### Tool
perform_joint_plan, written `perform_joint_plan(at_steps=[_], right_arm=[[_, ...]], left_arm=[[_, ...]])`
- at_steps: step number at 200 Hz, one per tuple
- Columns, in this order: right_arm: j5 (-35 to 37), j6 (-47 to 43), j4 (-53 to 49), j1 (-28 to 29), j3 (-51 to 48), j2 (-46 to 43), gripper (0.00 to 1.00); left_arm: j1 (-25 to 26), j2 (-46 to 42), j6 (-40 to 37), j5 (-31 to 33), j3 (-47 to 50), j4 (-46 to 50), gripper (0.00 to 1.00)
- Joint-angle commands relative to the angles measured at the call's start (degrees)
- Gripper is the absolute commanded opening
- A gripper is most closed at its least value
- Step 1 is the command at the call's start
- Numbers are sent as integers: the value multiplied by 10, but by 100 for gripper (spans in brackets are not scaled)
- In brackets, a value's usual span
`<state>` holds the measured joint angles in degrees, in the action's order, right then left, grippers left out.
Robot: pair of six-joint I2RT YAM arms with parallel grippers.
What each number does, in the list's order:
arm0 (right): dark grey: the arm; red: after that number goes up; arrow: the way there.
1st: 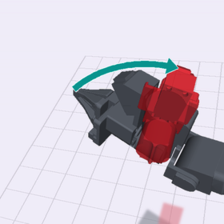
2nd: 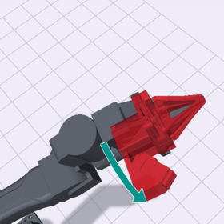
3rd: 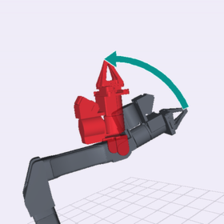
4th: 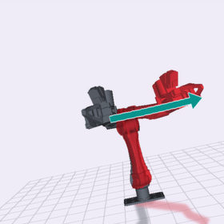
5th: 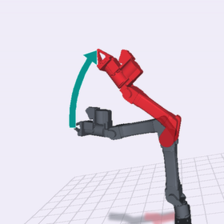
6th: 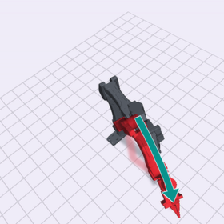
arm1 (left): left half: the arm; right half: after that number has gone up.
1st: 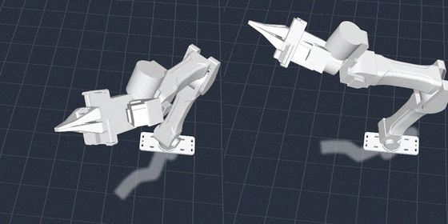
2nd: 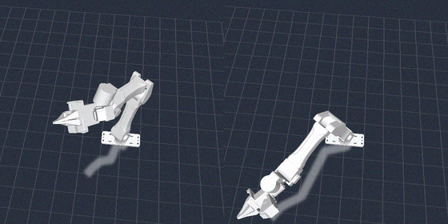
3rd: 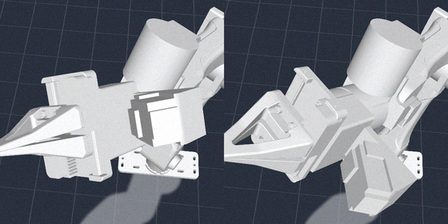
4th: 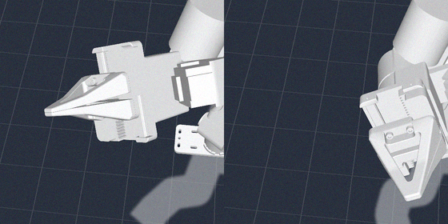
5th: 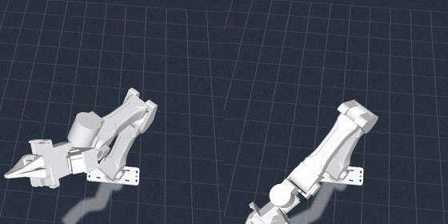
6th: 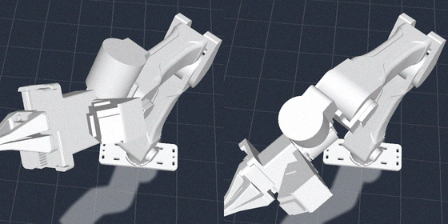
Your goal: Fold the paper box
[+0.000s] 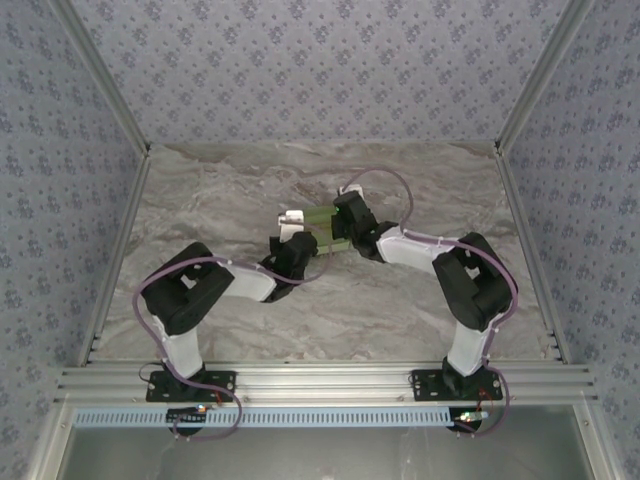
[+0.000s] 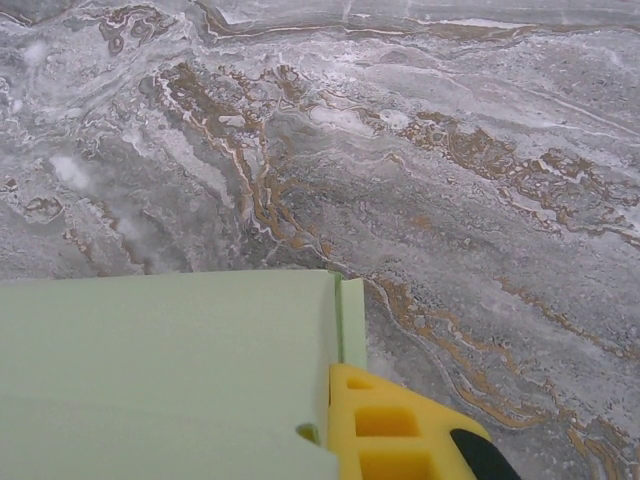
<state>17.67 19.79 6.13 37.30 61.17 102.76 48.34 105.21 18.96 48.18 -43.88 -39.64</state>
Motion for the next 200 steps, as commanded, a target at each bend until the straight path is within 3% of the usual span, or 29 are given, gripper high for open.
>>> perform_joint_plan(at_steps=[1,80,200], right_arm=[[-11,17,14,15,-29,-5,0],[-16,-3,60,24,-75,-8,0],[7,-15,116,37,-143,-18,0]], left_arm=[[23,28,-12,0,11,-18,0],[58,87,-25,53,25,-80,0],[71,150,-51,68,76,-175,0]])
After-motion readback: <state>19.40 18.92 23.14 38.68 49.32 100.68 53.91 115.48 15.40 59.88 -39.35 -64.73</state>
